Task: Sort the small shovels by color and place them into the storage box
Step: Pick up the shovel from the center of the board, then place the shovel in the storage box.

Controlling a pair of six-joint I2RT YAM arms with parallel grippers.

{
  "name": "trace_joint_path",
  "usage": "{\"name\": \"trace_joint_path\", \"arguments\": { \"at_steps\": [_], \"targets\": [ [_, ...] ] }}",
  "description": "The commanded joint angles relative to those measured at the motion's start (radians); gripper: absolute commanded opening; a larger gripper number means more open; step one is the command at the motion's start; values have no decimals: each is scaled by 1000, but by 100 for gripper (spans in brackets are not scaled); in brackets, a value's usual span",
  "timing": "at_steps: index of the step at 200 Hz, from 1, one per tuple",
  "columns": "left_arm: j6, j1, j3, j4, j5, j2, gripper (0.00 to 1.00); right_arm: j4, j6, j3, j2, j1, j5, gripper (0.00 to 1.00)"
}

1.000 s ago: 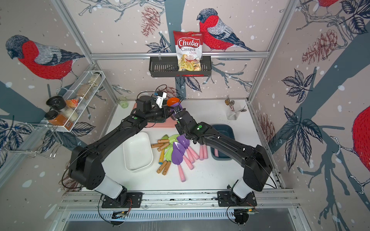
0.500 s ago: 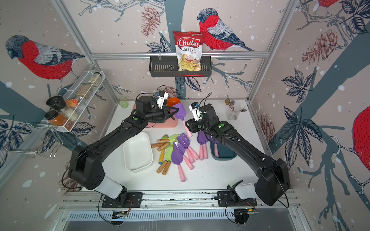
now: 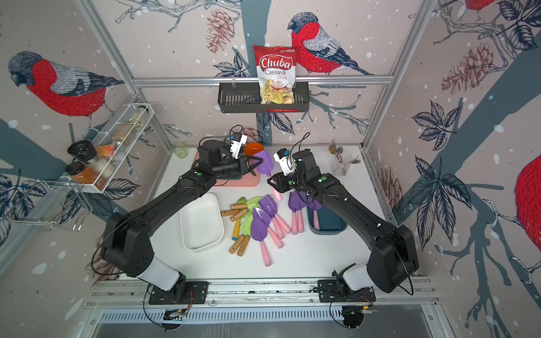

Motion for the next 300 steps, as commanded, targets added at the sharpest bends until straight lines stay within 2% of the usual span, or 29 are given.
{"name": "trace_joint_path", "arguments": {
  "at_steps": [1, 15, 30, 50, 61, 70, 89, 101, 124, 164, 219, 300],
  "targets": [
    [-6, 2, 0, 50, 25, -1, 0, -26, -1, 25, 6, -5, 0, 13],
    [-6, 1, 2, 49, 22, 1, 0, -58, -15, 37, 9, -15, 7, 4],
    [-7, 1, 4, 41, 13, 1, 0, -88, -30, 45, 5, -35, 11, 2],
    [3, 3, 5, 19, -13, 1, 39, -134, -58, 52, -6, -85, 6, 1],
    [15, 5, 5, 0, -35, 3, 57, -170, -85, 51, -16, -129, 2, 0],
    [26, 9, 4, -16, -52, 4, 63, -200, -111, 44, -24, -177, -1, 0],
    [87, 21, 4, -45, -70, 10, 69, -278, -177, 23, -21, -311, -20, 0],
    [160, 26, 14, -93, -98, 17, 71, -327, -217, 10, -3, -398, -32, 0],
    [281, 34, 18, -180, -158, 29, 72, -440, -291, 10, 58, -511, 24, 0],
    [343, 45, -42, -225, -205, 24, 73, -555, -335, -23, 129, -610, 80, 0],
    [370, 46, -79, -230, -224, 20, 73, -519, -303, -133, 98, -653, 80, 0],
    [358, 45, -71, -236, -254, 43, 73, -566, -266, -74, 293, -657, 134, 0]
  ]
}}
